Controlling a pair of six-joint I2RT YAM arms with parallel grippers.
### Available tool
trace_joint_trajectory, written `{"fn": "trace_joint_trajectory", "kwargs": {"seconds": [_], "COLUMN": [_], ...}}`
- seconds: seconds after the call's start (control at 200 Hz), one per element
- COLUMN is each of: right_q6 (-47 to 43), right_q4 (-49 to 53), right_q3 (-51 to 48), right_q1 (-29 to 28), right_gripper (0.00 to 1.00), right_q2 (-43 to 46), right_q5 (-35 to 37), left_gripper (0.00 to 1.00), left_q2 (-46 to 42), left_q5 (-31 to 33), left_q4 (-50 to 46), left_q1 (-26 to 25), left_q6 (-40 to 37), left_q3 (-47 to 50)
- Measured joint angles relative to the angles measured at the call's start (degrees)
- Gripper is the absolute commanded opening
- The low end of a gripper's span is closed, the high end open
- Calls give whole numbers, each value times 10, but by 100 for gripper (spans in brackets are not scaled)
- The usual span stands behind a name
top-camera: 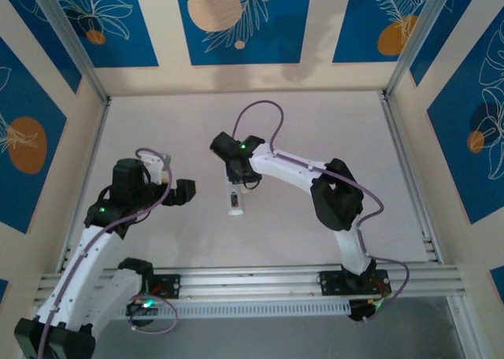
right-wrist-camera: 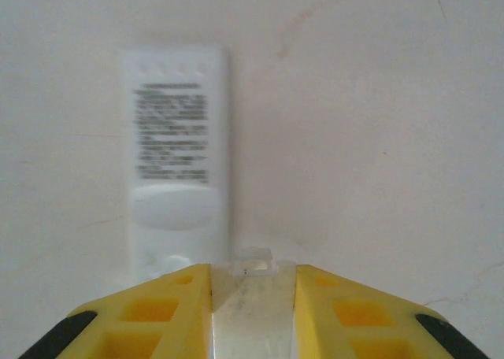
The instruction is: Load the batteries into the remote control
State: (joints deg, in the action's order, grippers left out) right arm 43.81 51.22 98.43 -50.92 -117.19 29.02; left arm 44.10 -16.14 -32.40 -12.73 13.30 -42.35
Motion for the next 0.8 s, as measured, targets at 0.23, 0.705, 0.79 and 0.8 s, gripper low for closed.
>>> {"fn": "trace_joint_trajectory", "kwargs": {"seconds": [0.23,0.705,0.79,0.8], "right_q6": [35,75,75,75], "right_q4": [12,-20,-26,-25], "right_q3": [29,19,15,15], "right_q1": [-38,-55,-55,-55], "right_gripper": [31,30,30,30], "right_q2": [-4,-47,-52,-52], "right_q5": [27,47,47,47], "left_gripper": [100,100,100,100], "left_q2": [-9,-21,-21,-21], "left_q5": [13,14,14,14], "left_q4": [0,0,0,0], "left_q1": [2,2,2,2], "left_q6": [0,-4,-4,-4], "left_q3": [0,0,0,0]}}
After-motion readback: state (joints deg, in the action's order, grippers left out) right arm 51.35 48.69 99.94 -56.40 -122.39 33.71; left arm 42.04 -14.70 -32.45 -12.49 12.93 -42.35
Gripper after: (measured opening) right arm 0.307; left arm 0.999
